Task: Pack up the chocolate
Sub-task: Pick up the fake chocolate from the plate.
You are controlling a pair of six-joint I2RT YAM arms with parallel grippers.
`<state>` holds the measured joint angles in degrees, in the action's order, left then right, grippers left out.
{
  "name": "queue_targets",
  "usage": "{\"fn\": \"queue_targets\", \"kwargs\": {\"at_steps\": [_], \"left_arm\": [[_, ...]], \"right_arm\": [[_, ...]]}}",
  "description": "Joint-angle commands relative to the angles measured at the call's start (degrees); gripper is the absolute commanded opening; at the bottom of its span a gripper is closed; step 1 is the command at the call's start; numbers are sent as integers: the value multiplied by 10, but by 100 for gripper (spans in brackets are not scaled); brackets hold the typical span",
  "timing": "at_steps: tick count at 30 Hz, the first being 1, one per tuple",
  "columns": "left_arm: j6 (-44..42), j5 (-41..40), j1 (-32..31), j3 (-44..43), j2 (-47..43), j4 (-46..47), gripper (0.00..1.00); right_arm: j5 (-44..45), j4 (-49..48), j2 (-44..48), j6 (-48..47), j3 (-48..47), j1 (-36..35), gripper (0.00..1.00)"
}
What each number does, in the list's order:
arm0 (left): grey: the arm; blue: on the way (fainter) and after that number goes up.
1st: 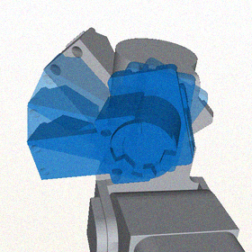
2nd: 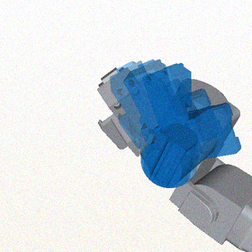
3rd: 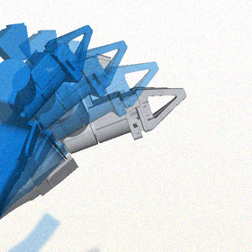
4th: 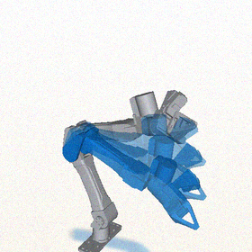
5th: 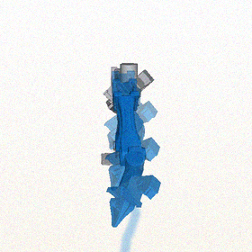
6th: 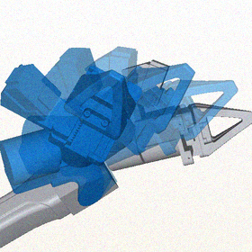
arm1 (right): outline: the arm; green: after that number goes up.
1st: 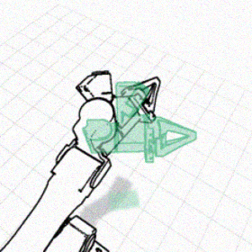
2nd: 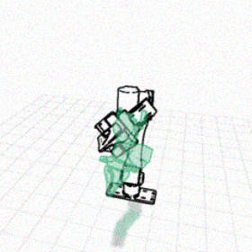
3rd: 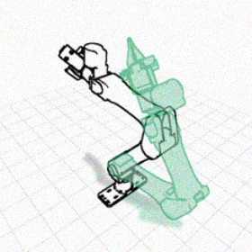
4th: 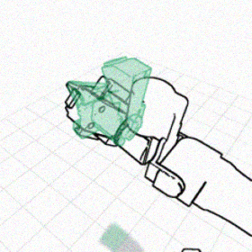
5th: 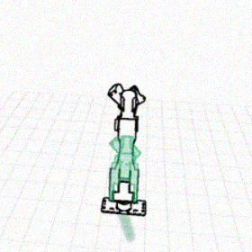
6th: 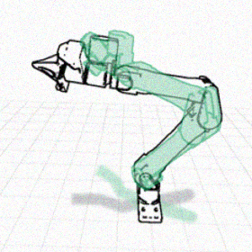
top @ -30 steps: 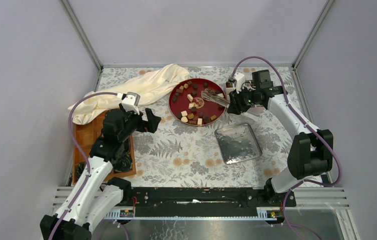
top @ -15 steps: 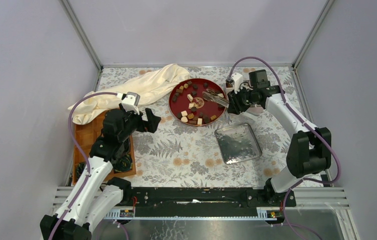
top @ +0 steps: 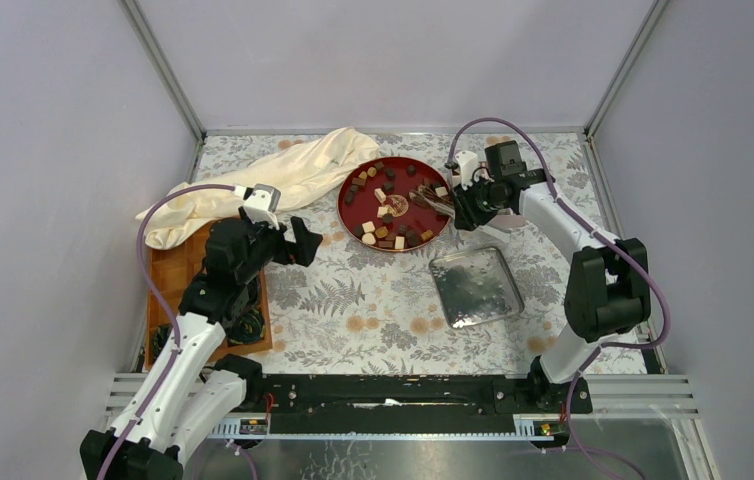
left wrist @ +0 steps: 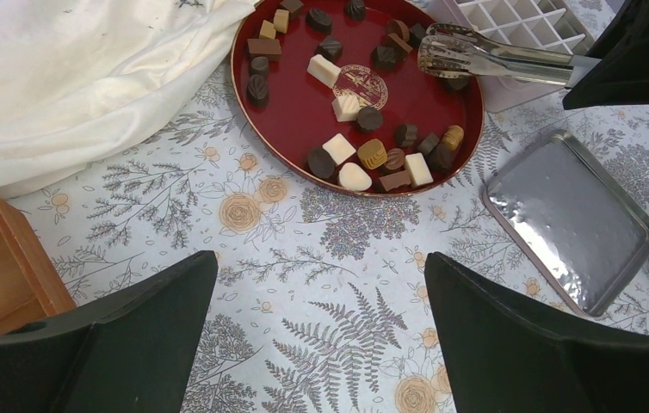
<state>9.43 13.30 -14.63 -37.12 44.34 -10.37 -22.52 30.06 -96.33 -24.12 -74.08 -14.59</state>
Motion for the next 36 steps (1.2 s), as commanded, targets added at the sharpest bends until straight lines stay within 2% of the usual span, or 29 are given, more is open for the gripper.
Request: {"fn": "queue_targets", "kwargs": {"at_steps": [1,36], "left_arm": [[-3,14,2,-1,-11,14,99],[-4,12,2,1,-13,15,99]], "right_arm": [[19,-18,-3,10,-33,-4,42],[33,-11,-56,35,-65,-10,43]]}}
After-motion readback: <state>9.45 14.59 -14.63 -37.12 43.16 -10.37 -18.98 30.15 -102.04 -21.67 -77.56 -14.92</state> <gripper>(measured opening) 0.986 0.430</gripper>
